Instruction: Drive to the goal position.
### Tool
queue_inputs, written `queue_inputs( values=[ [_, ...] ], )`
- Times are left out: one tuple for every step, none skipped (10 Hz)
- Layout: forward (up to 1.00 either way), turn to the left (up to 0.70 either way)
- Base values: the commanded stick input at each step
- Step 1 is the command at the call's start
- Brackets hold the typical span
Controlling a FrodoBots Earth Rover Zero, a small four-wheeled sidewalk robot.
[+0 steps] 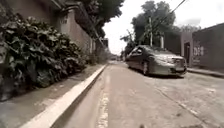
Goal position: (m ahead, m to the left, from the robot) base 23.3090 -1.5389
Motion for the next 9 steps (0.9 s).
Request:
queue_inputs(
  values=[
    [0.7, -0.02],
    [0.7, -0.02],
    [0.7, -0.02],
    [0.7, -0.01],
    [0.7, -0.01],
    [0.7, -0.02],
    [0.7, -0.02],
    [0.7, -0.02],
    [0.7, -0.02]
  ],
)
